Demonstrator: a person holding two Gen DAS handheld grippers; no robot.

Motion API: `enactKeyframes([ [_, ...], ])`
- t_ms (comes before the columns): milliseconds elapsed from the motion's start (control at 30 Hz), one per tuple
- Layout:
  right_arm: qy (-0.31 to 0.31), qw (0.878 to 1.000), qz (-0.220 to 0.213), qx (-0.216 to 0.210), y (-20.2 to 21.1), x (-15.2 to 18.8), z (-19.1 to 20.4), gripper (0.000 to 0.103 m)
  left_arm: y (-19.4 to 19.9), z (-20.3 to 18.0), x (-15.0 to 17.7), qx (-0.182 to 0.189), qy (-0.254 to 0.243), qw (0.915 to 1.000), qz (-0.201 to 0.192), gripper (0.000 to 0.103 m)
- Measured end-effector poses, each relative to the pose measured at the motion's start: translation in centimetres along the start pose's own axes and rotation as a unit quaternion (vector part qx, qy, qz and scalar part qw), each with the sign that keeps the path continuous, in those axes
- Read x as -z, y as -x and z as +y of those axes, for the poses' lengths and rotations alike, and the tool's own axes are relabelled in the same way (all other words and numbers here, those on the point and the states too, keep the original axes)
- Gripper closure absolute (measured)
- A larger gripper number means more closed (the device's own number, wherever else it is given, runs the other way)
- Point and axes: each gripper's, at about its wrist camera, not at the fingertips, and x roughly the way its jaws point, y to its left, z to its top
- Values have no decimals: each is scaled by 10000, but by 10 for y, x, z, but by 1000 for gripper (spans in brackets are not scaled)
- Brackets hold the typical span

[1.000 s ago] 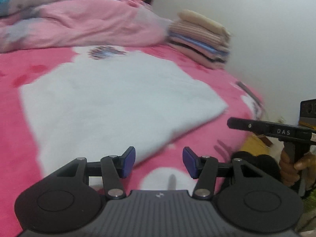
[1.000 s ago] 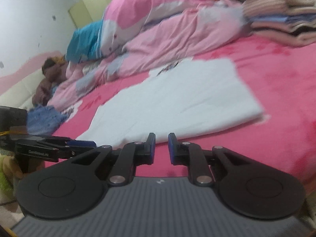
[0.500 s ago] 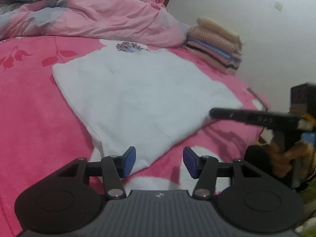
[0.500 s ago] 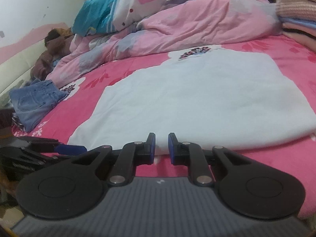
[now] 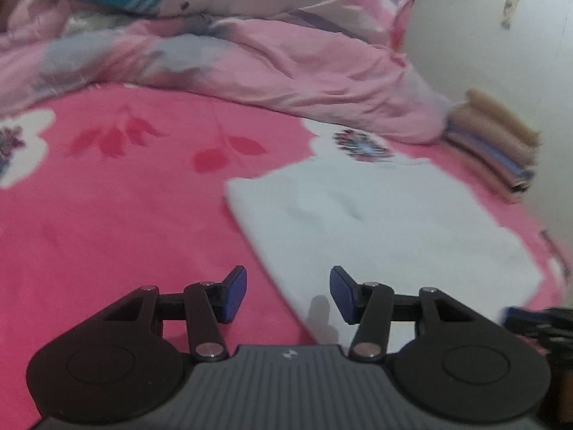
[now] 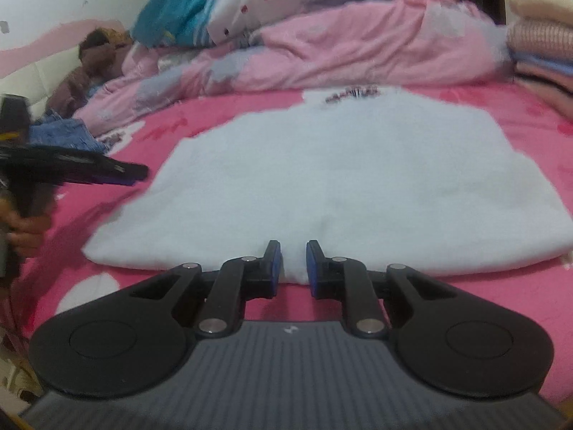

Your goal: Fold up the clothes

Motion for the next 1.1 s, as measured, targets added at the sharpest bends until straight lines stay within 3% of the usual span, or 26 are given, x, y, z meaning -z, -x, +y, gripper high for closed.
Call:
enactKeyframes([
  [133, -80, 9997, 191, 94, -8, 9, -6, 87, -5, -3, 1, -400, -121, 9991, -17, 51],
  [367, -192, 9989, -421, -13, 18, 3, -9, 87, 26, -15, -10, -766, -202, 9943, -713, 45],
  [500, -201, 9971, -722, 105, 23, -2, -12, 84, 41, -43, -18, -493, -370, 9936, -951, 36],
  [567, -213, 9969, -714, 271, 18, -5, -15, 80, 41, -63, -18, -205, -533, 9944, -886, 26],
  [700, -164, 9951, -611, 761, 6, -4, -20, 78, 25, -103, -9, 160, -866, 9948, -507, 20],
  [867, -594, 9936, -456, 844, -2, 0, -37, 78, 0, -144, 7, 223, -1189, 9926, -17, 20],
  [1100, -745, 9936, -298, 792, -8, 4, -42, 73, -15, -164, 25, -22, -1527, 9881, 185, 17],
])
